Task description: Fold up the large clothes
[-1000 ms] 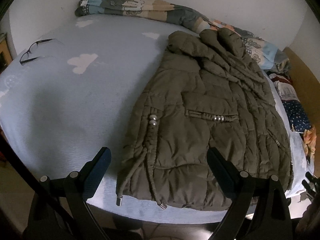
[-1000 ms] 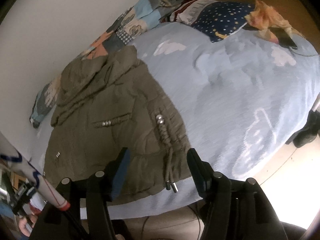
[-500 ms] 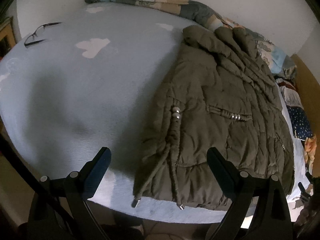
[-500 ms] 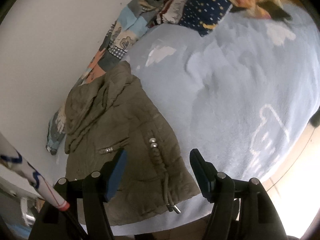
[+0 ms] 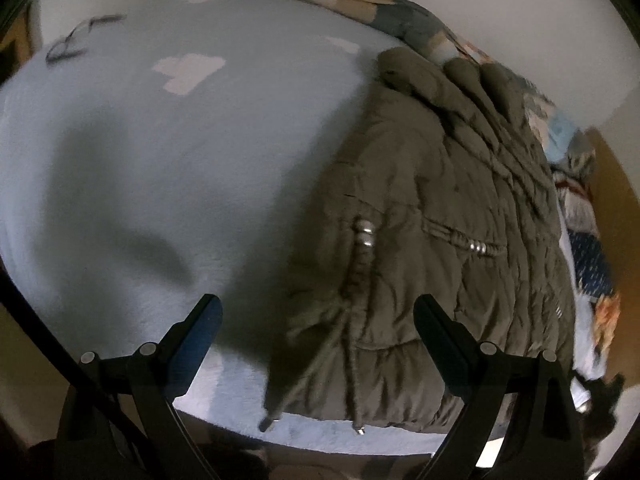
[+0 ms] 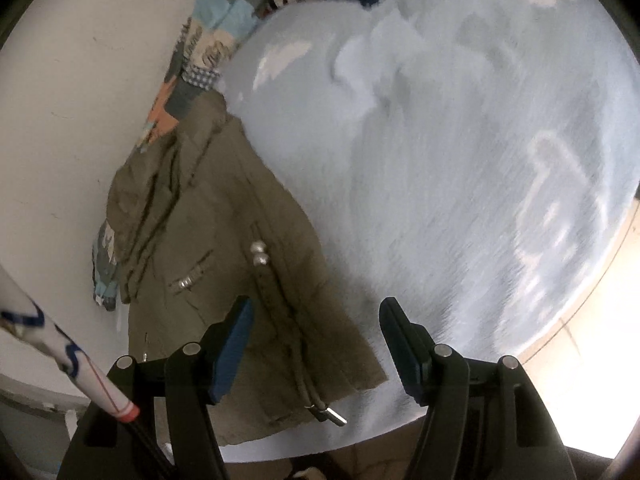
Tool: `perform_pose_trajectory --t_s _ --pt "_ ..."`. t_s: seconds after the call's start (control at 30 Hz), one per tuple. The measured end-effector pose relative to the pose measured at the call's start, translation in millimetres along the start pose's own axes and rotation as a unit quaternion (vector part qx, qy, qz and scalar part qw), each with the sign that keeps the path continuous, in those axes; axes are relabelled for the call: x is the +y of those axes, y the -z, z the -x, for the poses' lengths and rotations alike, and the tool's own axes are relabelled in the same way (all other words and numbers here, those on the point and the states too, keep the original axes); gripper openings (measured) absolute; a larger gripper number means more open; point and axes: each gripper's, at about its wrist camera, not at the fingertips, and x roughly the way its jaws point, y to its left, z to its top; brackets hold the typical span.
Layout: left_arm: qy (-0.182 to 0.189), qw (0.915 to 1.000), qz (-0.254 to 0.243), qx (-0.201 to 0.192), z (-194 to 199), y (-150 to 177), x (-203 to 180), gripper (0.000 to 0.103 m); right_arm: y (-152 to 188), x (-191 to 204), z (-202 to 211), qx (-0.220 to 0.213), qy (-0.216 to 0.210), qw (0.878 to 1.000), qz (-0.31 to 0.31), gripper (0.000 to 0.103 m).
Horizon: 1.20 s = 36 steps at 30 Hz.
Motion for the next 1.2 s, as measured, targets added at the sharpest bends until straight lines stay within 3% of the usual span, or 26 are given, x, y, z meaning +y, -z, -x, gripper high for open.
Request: perform_pose_trajectory --t_s 0.13,0.3,0.37,0.43,0.53,0.63,0.77,0.83,0.87,1.2 --pt "0.015 0.9992 0.035 0.011 0 1 18 0.096 5 4 -15 0.018 0.003 1.000 0.001 0.071" --pt "0.020 0.9987 0.044 0.018 -1 4 22 0.096 13 17 -25 0.029 0.012 0.999 0.029 0.071" --pt "0.026 0.9983 0.044 0.028 -5 3 21 0.096 15 22 -25 0.030 0.010 0.999 0.042 0.062" --pt "0.040 0.9972 0.042 0.047 -12 5 16 0.096 17 25 -23 0.025 0.014 0.998 0.056 0.043" --pt "0.070 0.9935 0.042 0.080 -23 17 9 0.096 18 26 -18 0.020 0.011 0.998 0.065 0.036" --pt "0.068 0.9932 0.019 0.092 -29 28 -3 0.096 18 24 -19 0.021 0.011 0.998 0.064 0.036" --pt "0.058 0.9959 -0.015 0.068 -24 30 -16 0.083 18 23 -19 0.022 0.017 0.998 0.062 0.040" --pt "0.049 0.9969 -0.022 0.058 -23 31 -17 0.081 17 22 -21 0.022 0.022 0.998 0.054 0.057" --pt "0.045 0.9971 -0.025 0.057 -24 31 -18 0.081 16 24 -23 0.019 0.024 0.998 0.050 0.059" --pt "-0.004 0.9970 -0.072 0.030 -32 34 -33 0.081 13 17 -36 0.025 0.024 0.999 0.033 0.057"
